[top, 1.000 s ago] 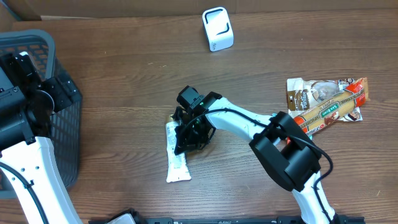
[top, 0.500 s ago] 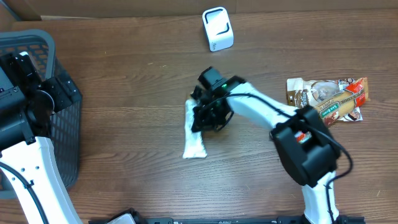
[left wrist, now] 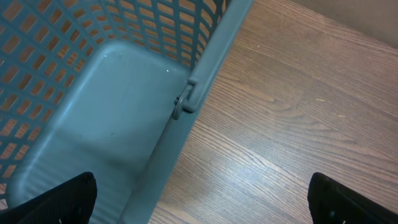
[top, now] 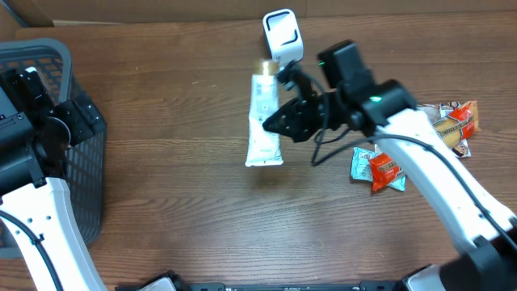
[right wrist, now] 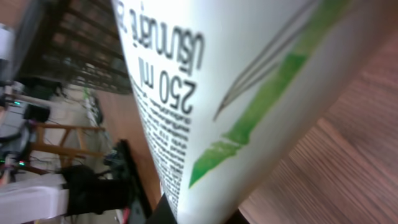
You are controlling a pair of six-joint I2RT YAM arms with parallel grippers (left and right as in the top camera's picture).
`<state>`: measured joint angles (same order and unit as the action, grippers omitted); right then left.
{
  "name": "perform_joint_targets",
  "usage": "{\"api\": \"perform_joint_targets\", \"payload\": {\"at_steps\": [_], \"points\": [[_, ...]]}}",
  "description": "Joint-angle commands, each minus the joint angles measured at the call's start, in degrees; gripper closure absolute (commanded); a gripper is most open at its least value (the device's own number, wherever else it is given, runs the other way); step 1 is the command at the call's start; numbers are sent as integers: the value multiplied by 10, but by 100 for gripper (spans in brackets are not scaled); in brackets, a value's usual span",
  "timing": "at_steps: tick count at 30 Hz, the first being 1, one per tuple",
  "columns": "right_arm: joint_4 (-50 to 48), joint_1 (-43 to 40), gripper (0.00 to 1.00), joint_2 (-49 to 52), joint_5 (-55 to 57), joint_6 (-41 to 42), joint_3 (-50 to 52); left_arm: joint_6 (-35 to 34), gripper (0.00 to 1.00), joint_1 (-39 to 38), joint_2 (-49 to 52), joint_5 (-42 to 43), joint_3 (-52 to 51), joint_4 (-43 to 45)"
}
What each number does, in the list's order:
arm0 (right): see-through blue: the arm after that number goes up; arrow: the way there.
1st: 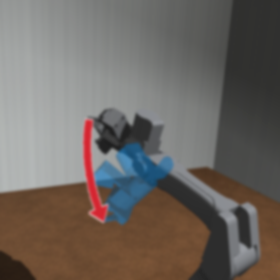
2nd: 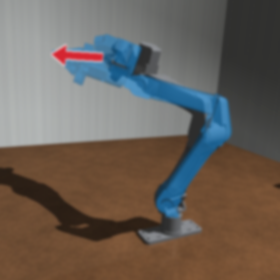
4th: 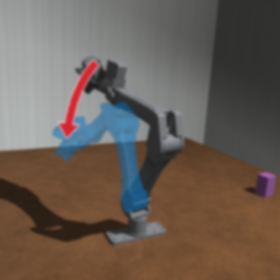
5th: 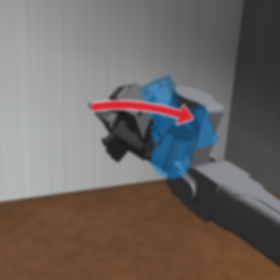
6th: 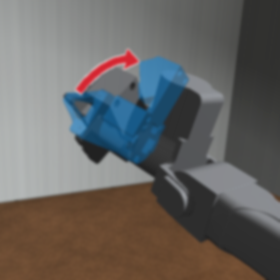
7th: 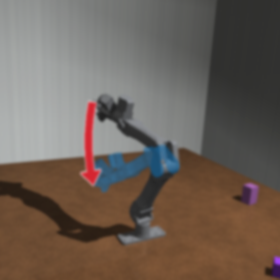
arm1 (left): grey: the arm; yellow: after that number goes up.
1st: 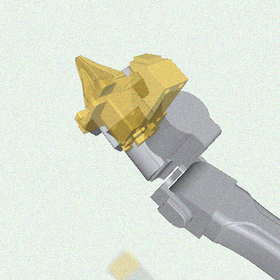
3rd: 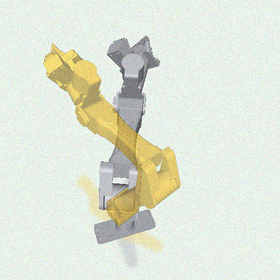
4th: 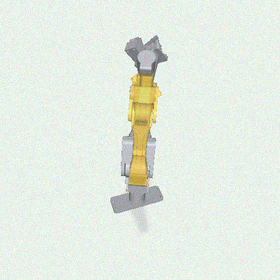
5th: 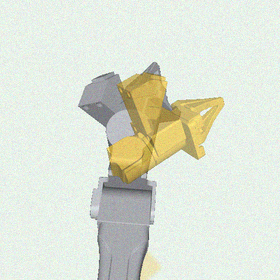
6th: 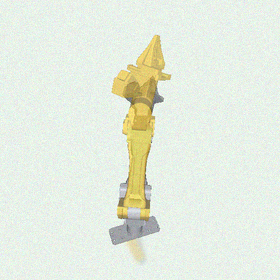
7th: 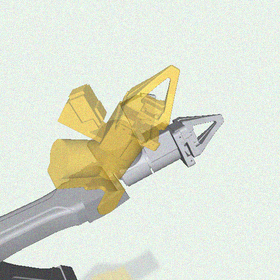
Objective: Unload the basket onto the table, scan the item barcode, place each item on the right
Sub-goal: 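Carry the white tube up toward the scanner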
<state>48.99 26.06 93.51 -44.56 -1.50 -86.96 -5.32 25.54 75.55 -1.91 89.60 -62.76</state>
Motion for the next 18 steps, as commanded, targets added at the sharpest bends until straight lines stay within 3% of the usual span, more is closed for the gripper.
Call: {"api": "perform_joint_targets", "payload": {"at_steps": [1,6,14,18], "points": [[-5,-24,96,-45,-65,8,-7,15,1,2,1,5,3,0],[-10,-38,97,-61,-68,30,-10,15,0,2,1,5,3,0],[-85,-36,97,-60,34,63,-17,15,0,2,1,5,3,0],[-123,-14,96,-43,353,62,-15,15,1,2,1,5,3,0]]}}
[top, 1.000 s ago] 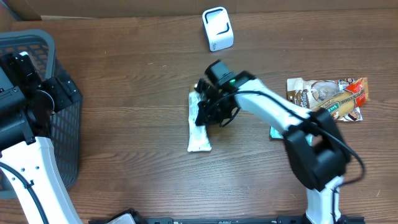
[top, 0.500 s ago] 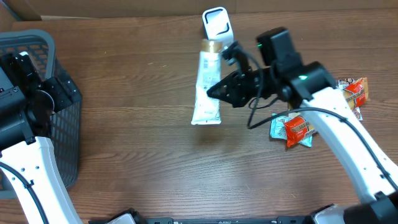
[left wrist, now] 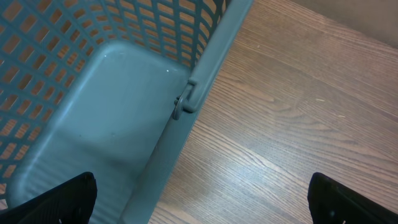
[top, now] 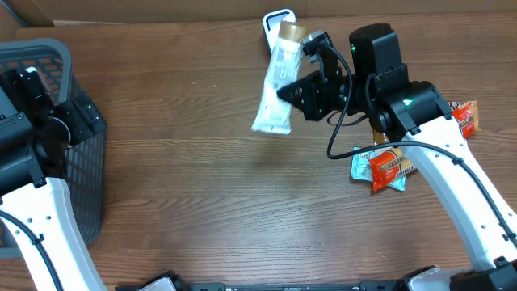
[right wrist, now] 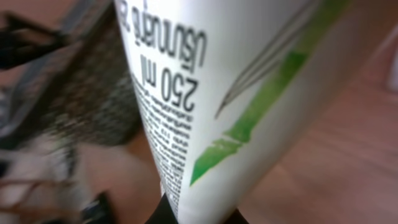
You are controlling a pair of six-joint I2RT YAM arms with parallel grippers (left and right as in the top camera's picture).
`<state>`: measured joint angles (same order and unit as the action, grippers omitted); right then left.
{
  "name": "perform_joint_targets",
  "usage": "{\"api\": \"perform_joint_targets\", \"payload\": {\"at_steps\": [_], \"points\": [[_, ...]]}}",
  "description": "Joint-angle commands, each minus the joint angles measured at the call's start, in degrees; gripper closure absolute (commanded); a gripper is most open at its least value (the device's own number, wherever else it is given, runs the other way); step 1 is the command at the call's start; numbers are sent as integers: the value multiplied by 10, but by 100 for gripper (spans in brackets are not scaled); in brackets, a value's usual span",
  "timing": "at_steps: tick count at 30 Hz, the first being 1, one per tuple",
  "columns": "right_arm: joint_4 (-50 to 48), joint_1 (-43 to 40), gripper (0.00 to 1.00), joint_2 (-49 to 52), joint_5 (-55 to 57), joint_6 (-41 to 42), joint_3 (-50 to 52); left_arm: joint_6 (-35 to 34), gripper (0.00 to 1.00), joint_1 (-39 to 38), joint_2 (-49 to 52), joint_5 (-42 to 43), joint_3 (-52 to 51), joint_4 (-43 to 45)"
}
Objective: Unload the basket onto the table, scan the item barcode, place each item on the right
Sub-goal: 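Carry the white tube up toward the scanner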
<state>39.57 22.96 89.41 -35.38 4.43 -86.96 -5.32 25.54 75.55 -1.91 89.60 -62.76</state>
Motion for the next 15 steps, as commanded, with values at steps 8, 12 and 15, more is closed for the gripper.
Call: {"api": "perform_joint_targets", "payload": {"at_steps": [8,12,15], "points": [[-206,44,96,133,540,-263,-14,15,1,2,1,5,3,0],[-302,44,96,209,598,-419,-14,15,0,2,1,5,3,0],[-412,45,96,259,683,-457,-14,15,1,2,1,5,3,0]]}}
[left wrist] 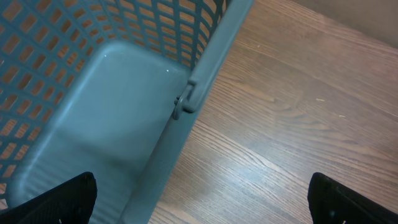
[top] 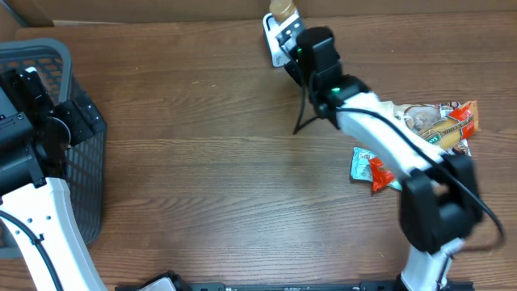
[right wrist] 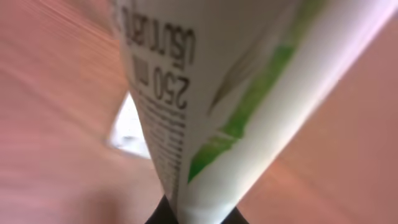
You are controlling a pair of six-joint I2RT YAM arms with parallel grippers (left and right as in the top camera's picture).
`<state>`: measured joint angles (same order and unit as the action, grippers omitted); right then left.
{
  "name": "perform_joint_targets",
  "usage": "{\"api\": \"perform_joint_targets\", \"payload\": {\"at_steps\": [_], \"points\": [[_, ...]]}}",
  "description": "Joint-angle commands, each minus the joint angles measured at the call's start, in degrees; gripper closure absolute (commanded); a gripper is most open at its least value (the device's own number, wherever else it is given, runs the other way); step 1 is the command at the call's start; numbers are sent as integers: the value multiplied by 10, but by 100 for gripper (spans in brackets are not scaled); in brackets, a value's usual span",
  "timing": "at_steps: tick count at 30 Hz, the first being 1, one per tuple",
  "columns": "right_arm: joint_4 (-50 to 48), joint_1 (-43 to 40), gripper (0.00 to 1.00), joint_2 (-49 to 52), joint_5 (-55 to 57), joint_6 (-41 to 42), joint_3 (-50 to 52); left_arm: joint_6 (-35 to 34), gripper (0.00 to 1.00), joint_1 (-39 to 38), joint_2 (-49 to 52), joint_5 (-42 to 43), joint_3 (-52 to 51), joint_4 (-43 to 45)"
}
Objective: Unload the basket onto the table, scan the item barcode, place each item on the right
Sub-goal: 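Carry the white tube up toward the scanner, then hold the white tube over the scanner window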
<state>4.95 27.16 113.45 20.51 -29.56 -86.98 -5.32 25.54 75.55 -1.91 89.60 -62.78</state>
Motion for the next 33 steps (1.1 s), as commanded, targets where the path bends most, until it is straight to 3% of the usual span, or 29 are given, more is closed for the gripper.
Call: {"api": "perform_joint_targets", "payload": {"at_steps": [1,8,14,18,24,33], "points": [[-104,3,96,36,138,-133,-14,15,0,2,1,5,3,0],[-301,1,96,142,191,-300,-33,15,0,2,1,5,3,0],[-300,-11,96,231,194,-392,-138,15,0,2,1,5,3,0],[-297,-22,96,271,191,-410,-187,15,1,2,1,5,3,0],[-293,-44,96,289,158,-476,-193,15,0,2,1,5,3,0],[-302,-47,96,314,153,-488,-193,15,0,2,1,5,3,0]]}}
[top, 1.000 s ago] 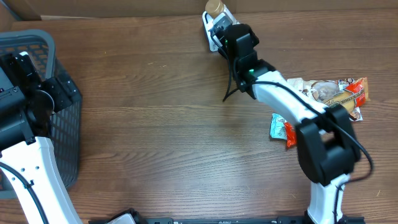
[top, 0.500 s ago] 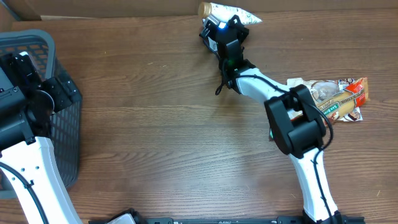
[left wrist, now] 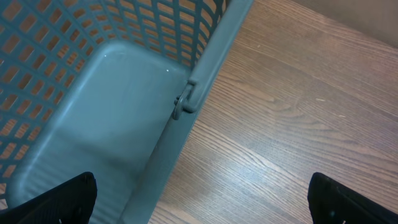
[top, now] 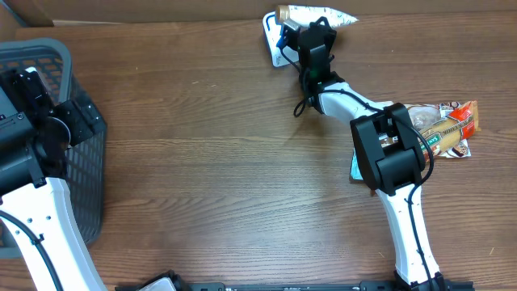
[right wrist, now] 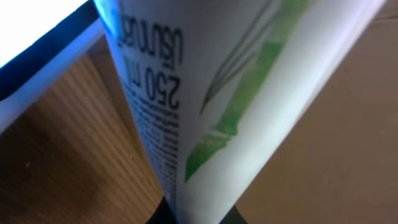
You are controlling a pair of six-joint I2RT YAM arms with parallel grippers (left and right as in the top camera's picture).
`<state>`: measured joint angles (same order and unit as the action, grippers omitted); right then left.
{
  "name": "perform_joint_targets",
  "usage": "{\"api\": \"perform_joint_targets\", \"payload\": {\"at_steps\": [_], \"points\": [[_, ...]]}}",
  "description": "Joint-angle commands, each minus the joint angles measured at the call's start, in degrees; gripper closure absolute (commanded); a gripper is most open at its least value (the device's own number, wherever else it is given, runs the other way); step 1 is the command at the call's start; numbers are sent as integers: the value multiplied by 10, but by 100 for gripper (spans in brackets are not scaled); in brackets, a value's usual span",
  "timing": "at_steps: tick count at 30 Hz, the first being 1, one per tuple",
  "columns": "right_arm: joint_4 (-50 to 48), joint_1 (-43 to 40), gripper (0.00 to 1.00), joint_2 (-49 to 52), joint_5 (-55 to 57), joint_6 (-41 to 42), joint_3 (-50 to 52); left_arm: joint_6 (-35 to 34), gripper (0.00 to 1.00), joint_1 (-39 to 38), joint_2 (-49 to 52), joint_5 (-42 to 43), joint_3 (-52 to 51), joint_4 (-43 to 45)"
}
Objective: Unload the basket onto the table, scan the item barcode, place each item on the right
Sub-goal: 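Hold the white tube over the scanner window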
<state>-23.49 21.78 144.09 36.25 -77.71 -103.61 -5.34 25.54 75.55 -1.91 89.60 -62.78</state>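
Note:
A white tube with green print and a gold cap (top: pixel 323 16) lies crosswise at the table's far edge, cap to the left. My right gripper (top: pixel 313 32) is shut on it, right above the white scanner (top: pixel 273 36). In the right wrist view the tube (right wrist: pixel 205 93) fills the frame, gripped at the bottom by my right gripper (right wrist: pixel 199 214). The scanner (right wrist: pixel 37 43) shows bright white with a blue edge at the upper left. My left gripper (left wrist: pixel 199 202) is open and holds nothing, over the rim of the grey basket (left wrist: pixel 199 87). One of its fingertips (left wrist: pixel 68 199) is over the basket.
The grey mesh basket (top: pixel 48 73) stands at the table's left edge under the left arm (top: pixel 40 129). Snack packets (top: pixel 444 125) lie at the right, and another packet (top: pixel 359 166) shows partly beneath the right arm. A cardboard wall runs along the far edge.
The tube, which pointed cap-first over the scanner, now lies sideways along the far edge, crimped end to the right. The right gripper has turned with it. The left arm has not moved.
At first the right gripper held the tube lengthwise over the table just in front of the scanner. Then the tube was tilted and nearer the scanner, then over it with the cap at the far edge. Now it is turned crosswise above the scanner.

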Motion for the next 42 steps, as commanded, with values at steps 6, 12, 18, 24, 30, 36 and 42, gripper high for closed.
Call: {"api": "perform_joint_targets", "payload": {"at_steps": [6,12,18,24,30,36,42], "points": [[-18,12,96,8,-12,-40,-26,15,1,2,1,5,3,0],[-66,24,97,8,-3,-57,-26,15,0,2,1,5,3,0],[-62,29,96,8,-3,-79,-26,15,0,2,1,5,3,0],[-60,31,96,8,0,-79,-26,15,0,2,1,5,3,0],[-57,32,96,-3,29,-67,-26,15,0,2,1,5,3,0],[21,29,96,-66,36,33,-26,15,0,2,1,5,3,0],[122,30,96,-182,36,151,-26,15,1,2,1,5,3,0]]}}
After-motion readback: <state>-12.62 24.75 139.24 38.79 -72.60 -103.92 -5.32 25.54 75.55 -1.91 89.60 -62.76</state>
